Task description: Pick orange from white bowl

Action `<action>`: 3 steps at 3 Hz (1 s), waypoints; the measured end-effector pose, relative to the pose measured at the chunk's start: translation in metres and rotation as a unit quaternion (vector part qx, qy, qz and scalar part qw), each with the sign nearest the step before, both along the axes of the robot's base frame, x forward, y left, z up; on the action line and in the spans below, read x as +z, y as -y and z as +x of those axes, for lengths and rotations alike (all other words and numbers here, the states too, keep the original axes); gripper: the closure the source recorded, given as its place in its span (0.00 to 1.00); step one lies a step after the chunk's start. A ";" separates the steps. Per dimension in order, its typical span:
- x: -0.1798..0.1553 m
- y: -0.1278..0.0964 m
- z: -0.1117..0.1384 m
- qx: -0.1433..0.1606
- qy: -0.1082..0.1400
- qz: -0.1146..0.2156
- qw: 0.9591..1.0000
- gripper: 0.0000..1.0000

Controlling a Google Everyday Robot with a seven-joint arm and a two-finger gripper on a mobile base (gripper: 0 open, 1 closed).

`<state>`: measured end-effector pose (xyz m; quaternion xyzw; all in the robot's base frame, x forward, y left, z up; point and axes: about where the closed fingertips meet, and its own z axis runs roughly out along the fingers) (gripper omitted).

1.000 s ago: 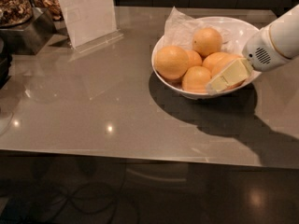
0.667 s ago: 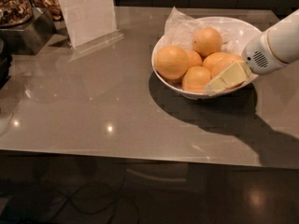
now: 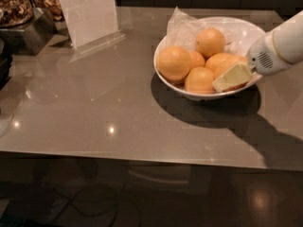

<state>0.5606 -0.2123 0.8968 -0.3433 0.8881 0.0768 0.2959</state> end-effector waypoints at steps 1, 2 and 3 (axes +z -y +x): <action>0.000 0.000 0.000 0.000 0.000 0.000 1.000 0.65; 0.000 0.000 0.000 0.000 0.000 0.000 1.000 0.89; 0.000 0.000 0.000 0.000 0.000 0.000 1.000 1.00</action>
Offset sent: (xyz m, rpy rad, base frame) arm 0.0000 0.0000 0.0000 0.0000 0.0000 0.0000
